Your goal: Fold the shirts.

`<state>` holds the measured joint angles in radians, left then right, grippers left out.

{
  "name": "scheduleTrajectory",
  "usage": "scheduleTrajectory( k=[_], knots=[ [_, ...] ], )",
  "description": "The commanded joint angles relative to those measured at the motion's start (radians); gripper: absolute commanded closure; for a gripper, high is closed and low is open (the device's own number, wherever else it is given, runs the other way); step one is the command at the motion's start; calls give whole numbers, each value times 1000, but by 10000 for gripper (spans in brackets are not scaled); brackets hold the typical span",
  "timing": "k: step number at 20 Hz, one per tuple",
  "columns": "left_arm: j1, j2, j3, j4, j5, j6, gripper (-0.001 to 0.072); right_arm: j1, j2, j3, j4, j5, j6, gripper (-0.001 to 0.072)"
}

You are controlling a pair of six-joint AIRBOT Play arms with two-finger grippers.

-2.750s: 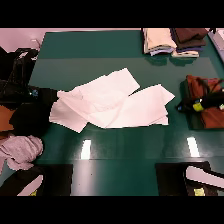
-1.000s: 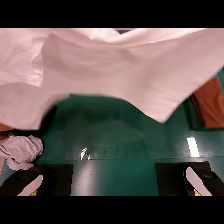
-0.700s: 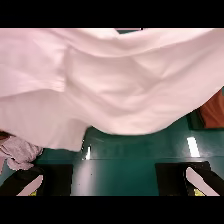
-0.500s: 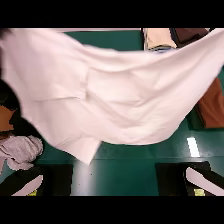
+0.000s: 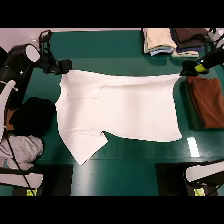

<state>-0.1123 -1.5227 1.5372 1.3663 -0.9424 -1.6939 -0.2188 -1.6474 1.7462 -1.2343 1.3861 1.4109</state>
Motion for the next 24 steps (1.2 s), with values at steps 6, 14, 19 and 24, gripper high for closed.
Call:
scheduleTrajectory(
  k=[6, 14, 19, 24],
  knots=[
    [176, -56, 4, -245, -241, 290, 687, -13, -19, 27, -29, 61, -56, 696],
    [185, -58, -98, -238, -269, 315, 686, 18, 79, -319, -18, -51, -54, 695],
    [188, -47, -157, -44, -352, 211, 142, 40, 85, -343, -14, -37, -41, 387],
    [199, 176, -277, 3, -425, 204, 168, 17, 283, -401, -12, -13, -42, 387]
  ],
)
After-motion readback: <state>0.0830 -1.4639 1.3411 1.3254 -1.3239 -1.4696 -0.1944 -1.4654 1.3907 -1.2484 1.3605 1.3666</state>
